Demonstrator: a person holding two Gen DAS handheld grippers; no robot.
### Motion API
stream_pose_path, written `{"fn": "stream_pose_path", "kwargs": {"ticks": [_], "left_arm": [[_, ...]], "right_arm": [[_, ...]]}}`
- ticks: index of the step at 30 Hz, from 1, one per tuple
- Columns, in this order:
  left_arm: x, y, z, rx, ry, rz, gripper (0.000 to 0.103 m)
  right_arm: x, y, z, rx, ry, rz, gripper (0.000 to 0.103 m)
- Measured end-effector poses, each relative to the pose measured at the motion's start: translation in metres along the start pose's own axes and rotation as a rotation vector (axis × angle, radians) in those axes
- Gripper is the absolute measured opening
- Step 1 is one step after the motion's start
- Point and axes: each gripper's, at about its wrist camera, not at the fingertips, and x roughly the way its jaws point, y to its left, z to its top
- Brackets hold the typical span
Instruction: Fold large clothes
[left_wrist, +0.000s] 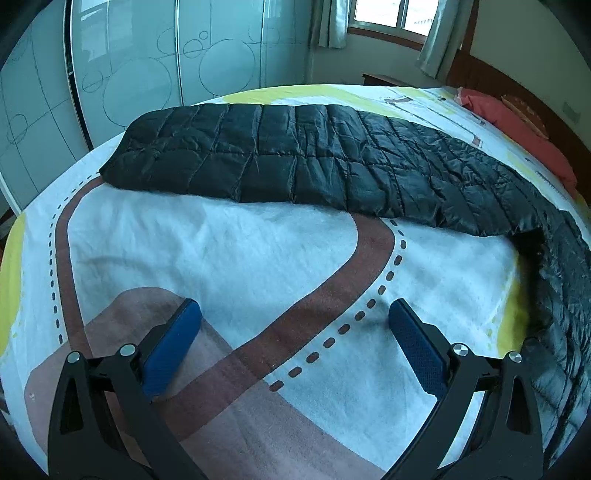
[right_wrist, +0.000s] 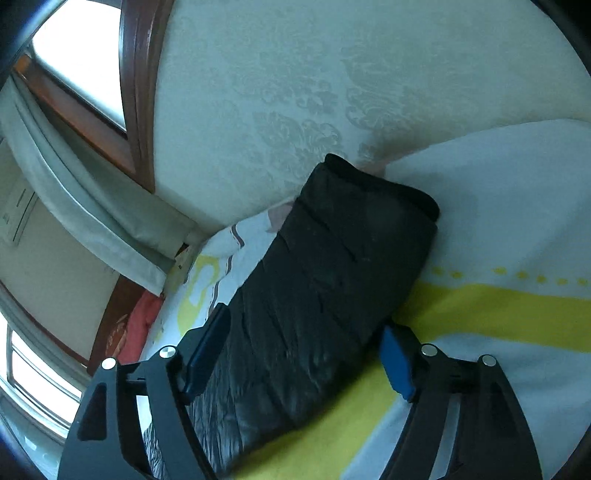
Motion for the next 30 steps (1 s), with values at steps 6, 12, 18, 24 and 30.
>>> {"fn": "stream_pose_path", "kwargs": {"ticks": [6,12,18,24,30], "left_arm": [[0.003,-0.003,-0.001,0.013,-0.006,0.017,0.101],[0.005,-0.004,0.0,0.017,-0.008,0.023,0.101],[0.006,-0.006,-0.001,0.027,-0.009,0.037,0.101],[0.005,-0.006,-0.001,0.027,-0.01,0.036,0.101],[0.006,-0.006,-0.002,0.023,-0.021,0.03,0.101]], "right_arm": [[0.016,0.009,0.01,-0.065,0.03,-0.095,0.023],[-0.003,0.068,-0.01,-0.218,0.045,-0.007,0.011],[-0.026,0.164,-0.063,-0.405,0.081,0.139,0.011],[-0.045,0.27,-0.153,-0.58,0.177,0.274,0.011],[-0.045,0.359,-0.261,-0.711,0.306,0.382,0.011]]}}
